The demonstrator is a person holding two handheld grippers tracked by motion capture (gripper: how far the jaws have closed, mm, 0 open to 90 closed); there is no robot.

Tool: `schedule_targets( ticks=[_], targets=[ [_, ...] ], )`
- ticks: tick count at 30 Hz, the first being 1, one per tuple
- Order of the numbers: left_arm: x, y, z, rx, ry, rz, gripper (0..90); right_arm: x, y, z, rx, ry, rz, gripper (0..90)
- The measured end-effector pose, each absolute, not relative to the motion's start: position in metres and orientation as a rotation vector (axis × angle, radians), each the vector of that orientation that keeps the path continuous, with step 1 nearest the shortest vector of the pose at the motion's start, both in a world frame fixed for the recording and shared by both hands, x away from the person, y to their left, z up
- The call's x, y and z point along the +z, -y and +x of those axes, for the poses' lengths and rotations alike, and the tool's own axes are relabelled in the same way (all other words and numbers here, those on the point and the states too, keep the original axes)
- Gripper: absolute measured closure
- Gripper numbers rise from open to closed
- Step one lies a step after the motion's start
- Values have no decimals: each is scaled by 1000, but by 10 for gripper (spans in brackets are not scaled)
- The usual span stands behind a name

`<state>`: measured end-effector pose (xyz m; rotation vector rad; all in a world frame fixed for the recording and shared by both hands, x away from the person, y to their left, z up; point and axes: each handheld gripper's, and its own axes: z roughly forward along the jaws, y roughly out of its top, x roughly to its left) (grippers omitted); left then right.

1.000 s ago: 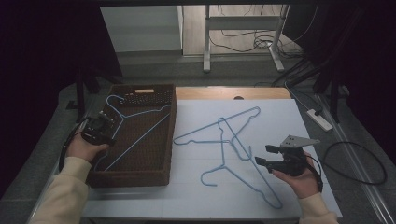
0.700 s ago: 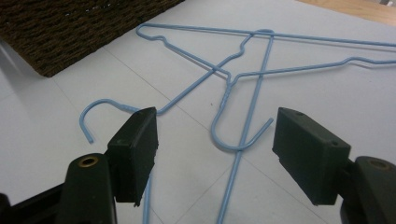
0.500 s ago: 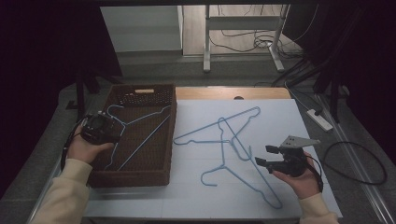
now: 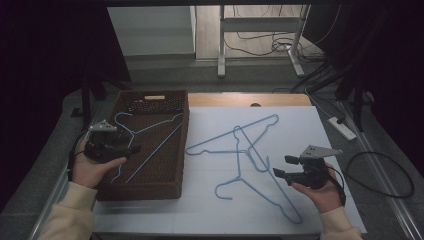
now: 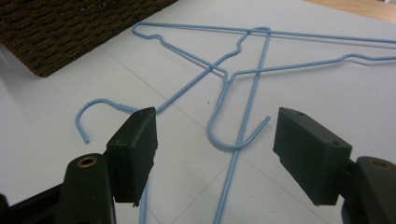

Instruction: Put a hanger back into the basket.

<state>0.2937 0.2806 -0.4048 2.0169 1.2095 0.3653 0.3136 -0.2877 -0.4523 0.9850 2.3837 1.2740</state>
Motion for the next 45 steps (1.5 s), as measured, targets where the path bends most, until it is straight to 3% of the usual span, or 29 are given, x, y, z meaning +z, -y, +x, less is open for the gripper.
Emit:
schedule_targets(
  ticks=[18, 45],
  targets=[
    [-409, -227, 265, 374, -988, 1939, 362, -457, 297, 318, 1279, -2332, 1017, 312],
    [-432, -211, 258, 348, -930, 1933, 347, -453, 296, 311, 1261, -2312, 1006, 315]
  ],
)
